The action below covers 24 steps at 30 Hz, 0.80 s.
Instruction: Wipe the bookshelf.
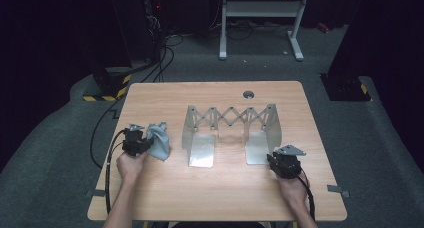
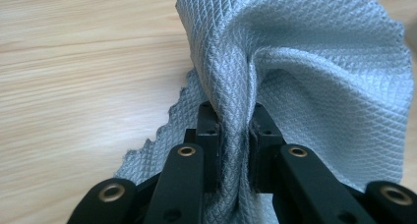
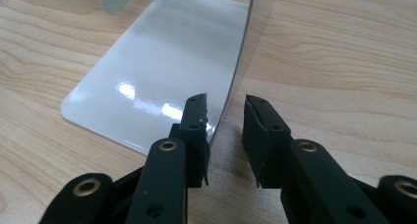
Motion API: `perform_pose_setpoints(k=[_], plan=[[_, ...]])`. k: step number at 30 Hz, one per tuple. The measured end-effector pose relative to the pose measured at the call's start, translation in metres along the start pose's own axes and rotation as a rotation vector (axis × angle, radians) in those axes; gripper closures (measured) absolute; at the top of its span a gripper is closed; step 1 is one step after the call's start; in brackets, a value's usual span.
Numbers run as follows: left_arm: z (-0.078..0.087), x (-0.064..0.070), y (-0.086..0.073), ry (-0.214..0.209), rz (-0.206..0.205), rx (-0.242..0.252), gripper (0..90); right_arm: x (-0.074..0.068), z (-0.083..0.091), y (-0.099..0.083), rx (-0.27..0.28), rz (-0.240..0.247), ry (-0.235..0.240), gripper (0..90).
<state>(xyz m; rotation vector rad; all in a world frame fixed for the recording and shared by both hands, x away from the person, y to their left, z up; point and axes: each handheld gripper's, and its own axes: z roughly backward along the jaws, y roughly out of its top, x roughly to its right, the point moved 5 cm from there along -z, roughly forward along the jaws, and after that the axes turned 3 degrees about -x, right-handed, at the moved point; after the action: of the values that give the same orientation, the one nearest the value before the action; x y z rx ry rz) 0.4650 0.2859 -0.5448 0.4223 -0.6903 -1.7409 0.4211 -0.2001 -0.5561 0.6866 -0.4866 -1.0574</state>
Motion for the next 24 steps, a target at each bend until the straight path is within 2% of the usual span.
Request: perform_pose_setpoints(k=[1,2,3,4,5,7,10,17,24], plan=[[0.002,0.013,-0.001,-0.035,-0.029,0.006,78.7,-0.001,0.0,0.0,-0.002,0.0,-0.001,71.4],[0.002,0.013,-0.001,-0.035,-0.029,0.006,78.8,-0.001,0.0,0.0,-0.001,0.006,-0.003,71.4],[0.003,0.019,-0.002,-0.052,-0.043,0.007,78.8,-0.001,0.0,0.0,-0.001,0.006,-0.003,71.4],[0.003,0.031,-0.002,-0.087,-0.06,0.012,78.8,-0.001,-0.001,0.001,0.001,0.011,-0.005,71.6],[0.003,0.031,-0.002,-0.087,-0.06,0.012,78.8,-0.001,-0.001,0.001,0.001,0.011,-0.005,71.6],[0.004,0.04,-0.002,-0.118,-0.064,0.016,78.8,-0.003,-0.002,0.002,0.001,0.019,-0.008,73.0],[0.002,0.057,-0.002,-0.158,-0.099,0.01,78.8,-0.005,-0.002,0.002,0.003,0.029,-0.016,74.9],[-0.004,0.075,-0.006,-0.2,-0.126,-0.016,78.9,-0.005,-0.002,0.002,0.001,0.03,-0.014,76.1],[-0.004,0.09,-0.006,-0.237,-0.138,-0.009,78.9,-0.005,-0.002,0.002,0.002,0.033,-0.014,76.1]])
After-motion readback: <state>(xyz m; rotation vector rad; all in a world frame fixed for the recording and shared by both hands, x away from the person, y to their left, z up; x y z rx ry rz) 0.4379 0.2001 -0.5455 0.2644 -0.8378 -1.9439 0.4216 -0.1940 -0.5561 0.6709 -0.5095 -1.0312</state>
